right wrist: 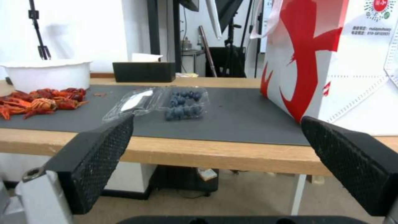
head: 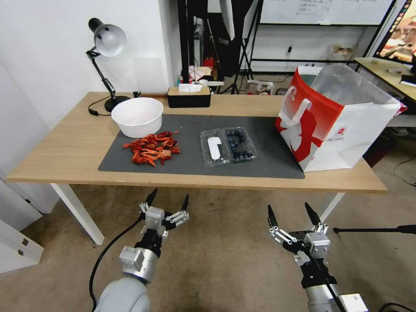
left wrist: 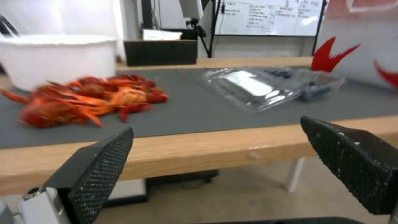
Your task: Close the takeout container lid, then place the container into the takeout bag.
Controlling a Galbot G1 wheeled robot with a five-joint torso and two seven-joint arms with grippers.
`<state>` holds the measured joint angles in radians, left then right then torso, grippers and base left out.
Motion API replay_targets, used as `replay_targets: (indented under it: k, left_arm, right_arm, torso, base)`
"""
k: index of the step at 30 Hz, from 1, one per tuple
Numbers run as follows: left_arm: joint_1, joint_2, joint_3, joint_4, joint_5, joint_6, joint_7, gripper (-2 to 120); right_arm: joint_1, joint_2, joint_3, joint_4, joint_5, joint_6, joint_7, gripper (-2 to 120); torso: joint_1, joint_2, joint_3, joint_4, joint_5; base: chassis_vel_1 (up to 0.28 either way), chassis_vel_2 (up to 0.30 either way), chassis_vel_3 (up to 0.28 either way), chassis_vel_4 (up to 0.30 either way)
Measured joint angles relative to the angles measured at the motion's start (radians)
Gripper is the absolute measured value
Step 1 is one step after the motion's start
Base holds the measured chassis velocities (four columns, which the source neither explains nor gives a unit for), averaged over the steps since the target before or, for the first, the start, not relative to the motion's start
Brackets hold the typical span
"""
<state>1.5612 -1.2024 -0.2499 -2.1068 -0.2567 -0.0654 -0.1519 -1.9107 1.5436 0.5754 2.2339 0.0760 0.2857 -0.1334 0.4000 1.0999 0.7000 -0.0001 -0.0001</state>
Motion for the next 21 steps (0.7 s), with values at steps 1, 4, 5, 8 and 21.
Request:
replay_targets:
  k: [1, 4, 5, 8, 21]
  left_arm:
    - [0.0, 0.0, 0.0, 0.0, 0.0, 0.0, 0.0, 100]
    - [-0.051, -0.01, 0.034, -0.012, -0.142, 0.073, -0.018, 100]
    - [-0.051, -0.01, 0.034, -0.012, -0.142, 0.073, -0.018, 100]
    - [-0.108, -0.015, 0.065, -0.008, -0.222, 0.115, -0.05, 100]
    - [-0.351, -0.058, 0.224, -0.007, -0.807, 0.205, -0.248, 100]
  right_arm:
    - [0.0, 0.0, 0.0, 0.0, 0.0, 0.0, 0.0, 100]
    - [0.005, -0.01, -0.008, 0.001, 0.002, -0.009, -0.003, 100]
    - [0.005, -0.01, -0.008, 0.001, 0.002, -0.009, -0.003, 100]
    - [0.0, -0.008, -0.01, 0.011, 0.002, -0.011, -0.004, 100]
    - [-0.013, 0.013, -0.019, 0.029, -0.018, -0.016, -0.012, 100]
  torso:
    - [0.0, 0.0, 0.0, 0.0, 0.0]
    - [0.0, 0.0, 0.0, 0.0006, 0.0003]
    - [0.0, 0.0, 0.0, 0.0006, 0.0003]
    - [0.0, 0.0, 0.0, -0.0001, 0.0]
    - [0.0, 0.0, 0.0, 0.0002, 0.0002]
  base:
    - [0.0, 0.0, 0.0, 0.0]
    - [0.0, 0.0, 0.0, 0.0]
    - [0.0, 0.0, 0.0, 0.0]
    - [0.0, 0.0, 0.0, 0.0]
    - [0.0, 0.0, 0.0, 0.0]
